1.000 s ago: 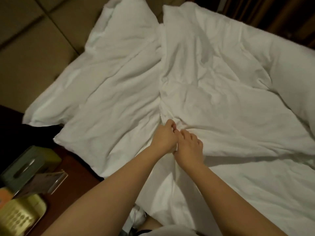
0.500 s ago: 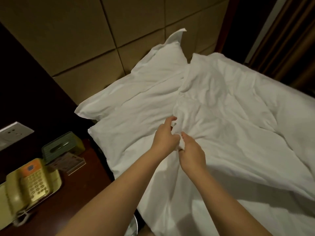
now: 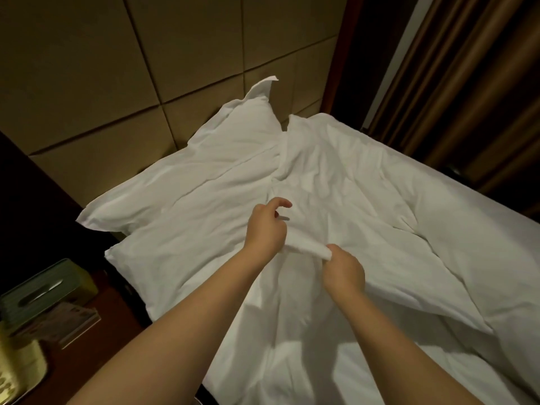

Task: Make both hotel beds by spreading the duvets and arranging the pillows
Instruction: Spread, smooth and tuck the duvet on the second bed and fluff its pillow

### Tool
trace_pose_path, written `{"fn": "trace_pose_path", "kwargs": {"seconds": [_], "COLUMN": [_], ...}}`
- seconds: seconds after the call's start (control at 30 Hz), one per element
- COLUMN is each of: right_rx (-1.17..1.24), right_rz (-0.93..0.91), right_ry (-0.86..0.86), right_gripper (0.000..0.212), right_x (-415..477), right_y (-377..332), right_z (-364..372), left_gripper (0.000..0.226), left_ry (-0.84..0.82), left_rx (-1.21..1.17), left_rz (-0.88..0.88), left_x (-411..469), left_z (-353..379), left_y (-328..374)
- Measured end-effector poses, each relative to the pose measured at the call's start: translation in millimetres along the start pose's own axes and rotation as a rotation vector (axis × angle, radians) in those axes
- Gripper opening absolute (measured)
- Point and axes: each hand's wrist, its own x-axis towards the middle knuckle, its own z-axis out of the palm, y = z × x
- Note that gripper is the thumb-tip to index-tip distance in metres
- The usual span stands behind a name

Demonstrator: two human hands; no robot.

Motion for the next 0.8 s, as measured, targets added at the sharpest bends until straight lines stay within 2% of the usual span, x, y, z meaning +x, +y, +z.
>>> {"fn": "trace_pose_path", "kwargs": {"seconds": [0.1, 0.23, 0.33, 0.43, 0.57, 0.63, 0.73, 0.8], "right_rx": [0.005, 0.119, 0.212, 0.248, 0.098, 0.031, -0.01, -0.059], "right_rz": [-0.065, -0.228, -0.376, -0.49, -0.562, -0.554, -0.55, -0.563], "right_ry": [0.02, 0.035, -0.015, -0.136, -0.376, -0.482, -0.541, -0.538], "right_gripper": [0.028, 0.034, 0.041, 0.044, 0.044, 0.04, 0.035, 0.035], "right_x": [6, -4, -18, -30, -51, -56, -50, -39], "right_y": [-31, -109, -177, -244, -303, -306, -297, -296], "right_z": [-32, -56, -52, -19, 69, 125, 183, 198], "left_gripper": [0.046, 0.035, 0.054, 0.071, 0.081, 0.081, 0.077, 0.074], "left_ry": [0.146, 0.329, 0.498, 0.656, 0.853, 0.811, 0.53, 0.425], "left_rx": [-0.074, -0.199, -0.329, -0.505, -0.518, -0.456, -0.395, -0.403], "left_rz": [0.044, 0.08, -0.013, -0.129, -0.31, -0.441, -0.654, -0.726], "left_x": [9, 26, 34, 36, 29, 31, 41, 50], "left_z": [-24, -83, -130, -177, -230, -239, -227, -212], "left_y": [7, 9, -12, -55, -137, -183, -243, -272]}}
